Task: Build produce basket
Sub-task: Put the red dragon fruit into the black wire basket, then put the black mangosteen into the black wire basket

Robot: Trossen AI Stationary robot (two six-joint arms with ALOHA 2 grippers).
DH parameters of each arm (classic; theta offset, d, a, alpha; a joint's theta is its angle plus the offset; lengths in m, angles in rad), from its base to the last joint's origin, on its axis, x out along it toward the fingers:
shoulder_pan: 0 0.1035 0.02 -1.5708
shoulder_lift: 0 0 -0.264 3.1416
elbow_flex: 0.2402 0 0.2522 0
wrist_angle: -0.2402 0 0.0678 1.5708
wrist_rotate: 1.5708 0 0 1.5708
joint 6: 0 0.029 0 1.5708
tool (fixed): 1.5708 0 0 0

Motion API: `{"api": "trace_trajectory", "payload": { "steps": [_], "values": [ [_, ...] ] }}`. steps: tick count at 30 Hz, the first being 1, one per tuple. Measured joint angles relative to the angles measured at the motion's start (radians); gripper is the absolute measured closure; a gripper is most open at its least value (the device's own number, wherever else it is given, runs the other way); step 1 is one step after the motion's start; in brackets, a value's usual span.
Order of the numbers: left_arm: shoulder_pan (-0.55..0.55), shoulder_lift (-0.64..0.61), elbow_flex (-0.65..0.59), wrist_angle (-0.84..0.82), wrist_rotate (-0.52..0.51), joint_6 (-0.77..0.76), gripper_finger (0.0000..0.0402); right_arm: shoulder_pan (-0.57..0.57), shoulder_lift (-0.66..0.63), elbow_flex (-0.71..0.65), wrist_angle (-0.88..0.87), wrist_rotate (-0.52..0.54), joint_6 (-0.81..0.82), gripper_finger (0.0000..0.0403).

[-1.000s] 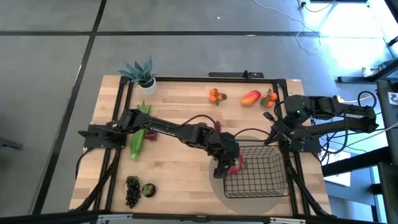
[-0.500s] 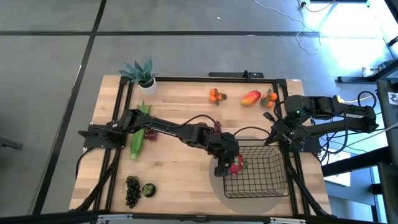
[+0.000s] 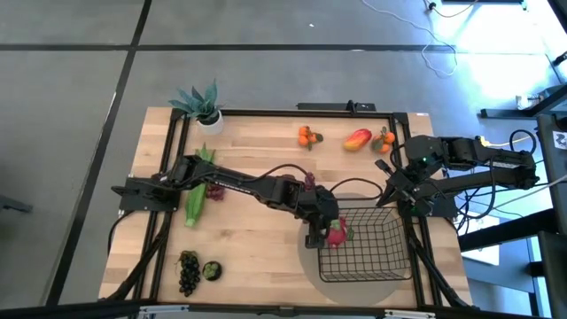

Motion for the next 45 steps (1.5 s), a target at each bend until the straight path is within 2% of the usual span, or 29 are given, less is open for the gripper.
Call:
{"api": "trace_trajectory", "payload": {
  "steps": [11, 28, 34, 40, 45],
  "values": [
    [0.036, 0.000, 0.000, 0.000, -0.001, -0.004, 0.0328, 0.000, 0.000, 0.000, 0.000, 0.000, 0.000, 0.0403],
    [0.050, -0.053, 0.002, -0.030, -0.028, 0.030, 0.0328, 0.000, 0.000, 0.000, 0.002, 0.036, 0.000, 0.0403],
    [0.052, -0.103, 0.001, -0.070, -0.103, 0.031, 0.0325, 0.000, -0.005, 0.000, 0.003, 0.038, 0.000, 0.0403],
    [0.054, -0.152, 0.000, -0.090, -0.136, 0.022, 0.0325, 0.000, -0.007, 0.000, 0.005, 0.065, 0.000, 0.0403],
    [0.054, -0.220, 0.002, -0.174, -0.202, -0.078, 0.0325, 0.000, -0.007, 0.000, 0.009, 0.088, 0.032, 0.0403]
  ]
}}
